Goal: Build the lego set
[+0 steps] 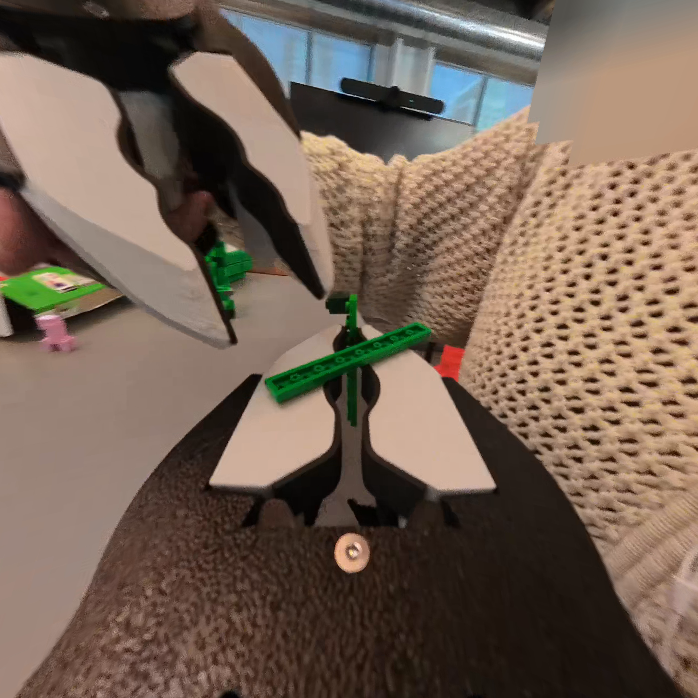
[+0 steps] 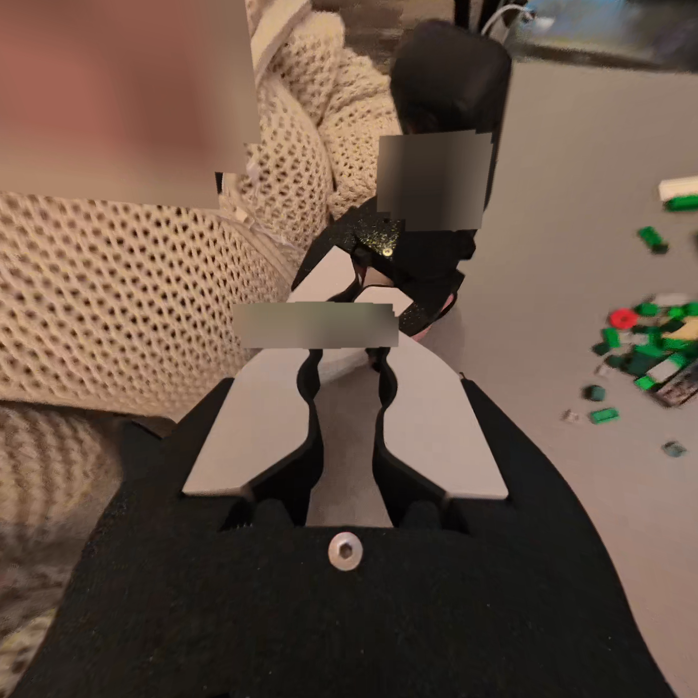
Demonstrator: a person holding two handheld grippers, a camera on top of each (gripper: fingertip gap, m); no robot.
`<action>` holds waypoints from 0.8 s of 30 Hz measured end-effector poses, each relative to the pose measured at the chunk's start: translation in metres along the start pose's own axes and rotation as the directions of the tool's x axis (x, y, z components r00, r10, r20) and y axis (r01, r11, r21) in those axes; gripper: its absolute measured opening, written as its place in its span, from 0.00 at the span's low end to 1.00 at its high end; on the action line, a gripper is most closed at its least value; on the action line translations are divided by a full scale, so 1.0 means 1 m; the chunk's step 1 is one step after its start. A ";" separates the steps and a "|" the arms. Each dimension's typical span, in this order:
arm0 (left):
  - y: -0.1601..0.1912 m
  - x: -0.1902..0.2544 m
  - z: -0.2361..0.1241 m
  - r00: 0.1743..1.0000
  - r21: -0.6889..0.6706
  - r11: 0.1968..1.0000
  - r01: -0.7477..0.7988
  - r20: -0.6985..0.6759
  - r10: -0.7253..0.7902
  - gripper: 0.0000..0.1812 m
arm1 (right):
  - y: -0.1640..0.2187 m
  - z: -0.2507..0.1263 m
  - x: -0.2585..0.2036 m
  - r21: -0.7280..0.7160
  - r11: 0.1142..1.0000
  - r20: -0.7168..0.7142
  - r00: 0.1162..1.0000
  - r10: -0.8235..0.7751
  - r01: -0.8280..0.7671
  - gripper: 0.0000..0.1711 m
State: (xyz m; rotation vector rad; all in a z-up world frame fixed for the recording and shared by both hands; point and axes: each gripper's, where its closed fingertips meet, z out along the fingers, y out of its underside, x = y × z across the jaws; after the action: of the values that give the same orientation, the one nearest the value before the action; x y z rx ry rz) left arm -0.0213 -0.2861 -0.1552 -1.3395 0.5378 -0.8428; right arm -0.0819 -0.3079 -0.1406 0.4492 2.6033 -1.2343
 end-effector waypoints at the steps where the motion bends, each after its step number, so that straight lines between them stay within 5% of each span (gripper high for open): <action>1: -0.002 -0.008 -0.002 0.999 0.008 1.000 0.011 0.050 -0.011 0.02 | -0.003 0.001 0.007 0.032 0.996 -0.021 0.996 0.088 -0.087 0.16; 8: 0.001 -0.059 -0.020 0.923 0.005 0.999 0.054 0.381 -0.052 0.02 | -0.002 -0.016 0.049 0.076 0.933 -0.336 0.872 0.356 -0.352 0.13; 14: 0.008 -0.073 -0.023 0.859 -0.116 0.993 -0.035 0.504 0.089 0.02 | 0.006 -0.014 0.059 -0.032 0.891 -0.353 0.839 0.415 -0.454 0.12; 18: 0.010 -0.059 -0.018 0.874 -0.176 0.978 -0.111 0.451 0.181 0.02 | 0.007 -0.023 0.079 -0.022 0.904 -0.352 0.849 0.393 -0.428 0.12; 24: 0.013 0.019 -0.031 0.946 -0.234 0.945 -0.226 0.177 0.271 0.02 | 0.034 -0.017 0.094 -0.020 0.924 -0.331 0.875 0.355 -0.382 0.11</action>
State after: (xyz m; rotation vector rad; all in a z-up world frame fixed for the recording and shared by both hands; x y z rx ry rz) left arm -0.0300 -0.3201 -0.1710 -1.4958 0.6304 -0.4395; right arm -0.1575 -0.2580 -0.1849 1.1584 2.6325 -0.9820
